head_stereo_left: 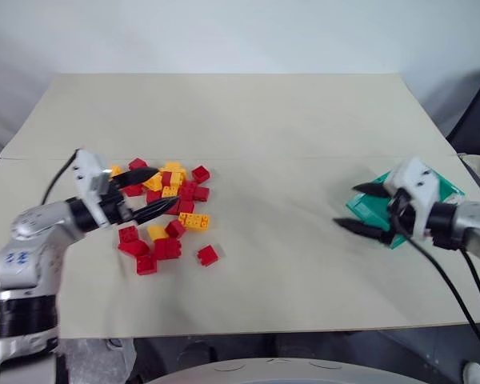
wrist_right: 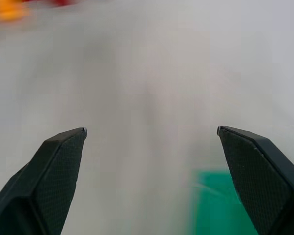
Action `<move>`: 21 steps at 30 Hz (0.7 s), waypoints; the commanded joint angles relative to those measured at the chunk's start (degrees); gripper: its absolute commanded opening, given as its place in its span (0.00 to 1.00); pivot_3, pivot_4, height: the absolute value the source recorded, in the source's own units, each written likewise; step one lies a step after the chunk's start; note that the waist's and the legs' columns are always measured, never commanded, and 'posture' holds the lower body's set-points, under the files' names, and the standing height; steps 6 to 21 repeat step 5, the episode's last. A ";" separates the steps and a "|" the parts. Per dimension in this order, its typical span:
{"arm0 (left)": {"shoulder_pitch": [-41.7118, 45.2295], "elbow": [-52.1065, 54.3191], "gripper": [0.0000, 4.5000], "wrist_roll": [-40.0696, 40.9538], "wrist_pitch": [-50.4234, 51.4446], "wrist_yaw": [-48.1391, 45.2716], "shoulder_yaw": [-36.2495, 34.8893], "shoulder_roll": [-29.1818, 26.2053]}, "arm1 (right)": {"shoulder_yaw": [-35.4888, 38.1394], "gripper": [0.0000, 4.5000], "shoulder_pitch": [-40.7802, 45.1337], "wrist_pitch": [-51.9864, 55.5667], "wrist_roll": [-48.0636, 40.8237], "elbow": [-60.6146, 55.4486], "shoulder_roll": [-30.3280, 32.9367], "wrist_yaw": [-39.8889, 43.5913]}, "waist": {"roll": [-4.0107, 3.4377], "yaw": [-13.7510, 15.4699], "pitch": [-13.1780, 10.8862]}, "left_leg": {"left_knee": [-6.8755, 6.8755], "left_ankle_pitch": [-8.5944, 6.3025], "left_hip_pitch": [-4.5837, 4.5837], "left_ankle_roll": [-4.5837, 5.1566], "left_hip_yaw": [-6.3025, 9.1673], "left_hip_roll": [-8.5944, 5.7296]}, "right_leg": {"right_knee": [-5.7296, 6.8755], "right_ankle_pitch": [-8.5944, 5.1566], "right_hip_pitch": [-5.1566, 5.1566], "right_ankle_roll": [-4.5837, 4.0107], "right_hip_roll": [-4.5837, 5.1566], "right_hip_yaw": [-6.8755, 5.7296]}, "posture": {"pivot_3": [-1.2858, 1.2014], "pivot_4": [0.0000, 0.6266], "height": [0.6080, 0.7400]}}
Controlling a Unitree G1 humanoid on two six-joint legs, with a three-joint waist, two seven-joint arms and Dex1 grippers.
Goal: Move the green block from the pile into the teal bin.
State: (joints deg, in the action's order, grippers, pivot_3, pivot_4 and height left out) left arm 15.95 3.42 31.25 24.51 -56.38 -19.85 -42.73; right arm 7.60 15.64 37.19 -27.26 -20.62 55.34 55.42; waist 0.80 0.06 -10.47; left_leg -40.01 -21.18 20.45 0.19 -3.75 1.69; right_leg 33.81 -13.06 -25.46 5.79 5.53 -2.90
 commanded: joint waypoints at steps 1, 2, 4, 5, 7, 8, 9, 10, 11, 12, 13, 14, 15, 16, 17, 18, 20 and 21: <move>-5.61 -0.80 1.00 0.79 -3.47 -4.36 -7.27 -4.34 | -5.14 0.99 2.80 -10.69 4.62 6.34 1.28 7.88 | 0.00 -0.16 0.00 | 0.00 -0.03 -0.01 0.04 -0.01 0.00 | -0.01 0.00 0.00 0.00 0.02 0.01 | 0.52 0.24 1.00; -7.25 -1.24 1.00 0.30 -4.73 -5.17 -8.03 -5.16 | -6.29 0.99 4.23 -12.47 5.46 8.42 0.79 8.92 | -0.01 -0.19 -0.01 | -0.01 -0.05 -0.02 0.07 -0.02 -0.02 | -0.02 0.00 0.00 0.00 0.04 0.02 | 0.52 0.24 1.00; -9.37 -3.02 1.00 -0.65 -7.22 -7.25 -8.58 -6.69 | -7.64 0.99 6.79 -14.37 6.39 11.64 -0.41 9.77 | -0.05 0.00 -0.03 | -0.01 -0.05 -0.02 0.08 -0.04 -0.02 | -0.02 -0.01 -0.01 -0.01 0.05 0.01 | 0.52 0.24 1.00; -9.98 -3.69 1.00 -1.05 -8.45 -8.00 -8.70 -7.14 | -7.99 0.99 7.59 -15.04 6.65 12.70 -0.86 10.05 | -0.05 0.00 -0.03 | -0.01 -0.05 -0.01 0.08 -0.04 -0.02 | -0.01 -0.02 -0.01 -0.04 0.06 -0.03 | 0.52 0.24 1.00; -9.98 -3.69 1.00 -1.05 -8.45 -8.00 -8.70 -7.14 | -7.99 0.99 7.59 -15.04 6.65 12.70 -0.86 10.05 | -0.05 0.00 -0.03 | -0.01 -0.05 -0.01 0.08 -0.04 -0.02 | -0.01 -0.02 -0.01 -0.04 0.06 -0.03 | 0.52 0.24 1.00; -9.98 -3.69 1.00 -1.05 -8.45 -8.00 -8.70 -7.14 | -7.99 0.99 7.59 -15.04 6.65 12.70 -0.86 10.05 | -0.05 0.00 -0.03 | -0.01 -0.05 -0.01 0.08 -0.04 -0.02 | -0.01 -0.02 -0.01 -0.04 0.06 -0.03 | 0.52 0.24 1.00; -9.98 -3.69 1.00 -1.05 -8.45 -8.00 -8.70 -7.14 | -7.99 0.99 7.59 -15.04 6.65 12.70 -0.86 10.05 | -0.05 0.00 -0.03 | -0.01 -0.05 -0.01 0.08 -0.04 -0.02 | -0.01 -0.02 -0.01 -0.04 0.06 -0.03 | 0.52 0.24 1.00; -9.98 -3.69 1.00 -1.05 -8.45 -8.00 -8.70 -7.14 | -7.99 0.99 7.59 -15.04 6.65 12.70 -0.86 10.05 | -0.05 0.00 -0.03 | -0.01 -0.05 -0.01 0.08 -0.04 -0.02 | -0.01 -0.02 -0.01 -0.04 0.06 -0.03 | 0.52 0.24 1.00; -9.98 -3.69 1.00 -1.05 -8.45 -8.00 -8.70 -7.14 | -7.99 0.99 7.59 -15.04 6.65 12.70 -0.86 10.05 | -0.05 0.00 -0.03 | -0.01 -0.05 -0.01 0.08 -0.04 -0.02 | -0.01 -0.02 -0.01 -0.04 0.06 -0.03 | 0.52 0.24 1.00; -9.98 -3.69 1.00 -1.05 -8.45 -8.00 -8.70 -7.14 | -7.99 0.99 7.59 -15.04 6.65 12.70 -0.86 10.05 | -0.05 0.00 -0.03 | -0.01 -0.05 -0.01 0.08 -0.04 -0.02 | -0.01 -0.02 -0.01 -0.04 0.06 -0.03 | 0.52 0.24 1.00; -9.98 -3.69 1.00 -1.05 -8.45 -8.00 -8.70 -7.14 | -7.99 0.99 7.59 -15.04 6.65 12.70 -0.86 10.05 | -0.05 0.00 -0.03 | -0.01 -0.05 -0.01 0.08 -0.04 -0.02 | -0.01 -0.02 -0.01 -0.04 0.06 -0.03 | 0.52 0.24 1.00; -9.98 -3.69 1.00 -1.05 -8.45 -8.00 -8.70 -7.14 | -7.99 0.99 7.59 -15.04 6.65 12.70 -0.86 10.05 | -0.05 0.00 -0.03 | -0.01 -0.05 -0.01 0.08 -0.04 -0.02 | -0.01 -0.02 -0.01 -0.04 0.06 -0.03 | 0.52 0.24 1.00; -9.98 -3.69 1.00 -1.05 -8.45 -8.00 -8.70 -7.14 | -7.99 0.99 7.59 -15.04 6.65 12.70 -0.86 10.05 | -0.05 0.00 -0.03 | -0.01 -0.05 -0.01 0.08 -0.04 -0.02 | -0.01 -0.02 -0.01 -0.04 0.06 -0.03 | 0.52 0.24 1.00; -9.98 -3.69 1.00 -1.05 -8.45 -8.00 -8.70 -7.14 | -7.99 0.99 7.59 -15.04 6.65 12.70 -0.86 10.05 | -0.05 0.00 -0.03 | -0.01 -0.05 -0.01 0.08 -0.04 -0.02 | -0.01 -0.02 -0.01 -0.04 0.06 -0.03 | 0.52 0.24 1.00; -9.98 -3.69 1.00 -1.05 -8.45 -8.00 -8.70 -7.14 | -7.99 0.99 7.59 -15.04 6.65 12.70 -0.86 10.05 | -0.05 0.00 -0.03 | -0.01 -0.05 -0.01 0.08 -0.04 -0.02 | -0.01 -0.02 -0.01 -0.04 0.06 -0.03 | 0.52 0.24 1.00; -9.98 -3.69 1.00 -1.05 -8.45 -8.00 -8.70 -7.14 | -7.99 0.99 7.59 -15.04 6.65 12.70 -0.86 10.05 | -0.05 0.00 -0.03 | -0.01 -0.05 -0.01 0.08 -0.04 -0.02 | -0.01 -0.02 -0.01 -0.04 0.06 -0.03 | 0.52 0.24 1.00; -9.98 -3.69 1.00 -1.05 -8.45 -8.00 -8.70 -7.14 | -7.99 0.99 7.59 -15.04 6.65 12.70 -0.86 10.05 | -0.05 0.00 -0.03 | -0.01 -0.05 -0.01 0.08 -0.04 -0.02 | -0.01 -0.02 -0.01 -0.04 0.06 -0.03 | 0.52 0.24 1.00; -9.98 -3.69 1.00 -1.05 -8.45 -8.00 -8.70 -7.14 | -7.99 0.99 7.59 -15.04 6.65 12.70 -0.86 10.05 | -0.05 0.00 -0.03 | -0.01 -0.05 -0.01 0.08 -0.04 -0.02 | -0.01 -0.02 -0.01 -0.04 0.06 -0.03 | 0.52 0.24 1.00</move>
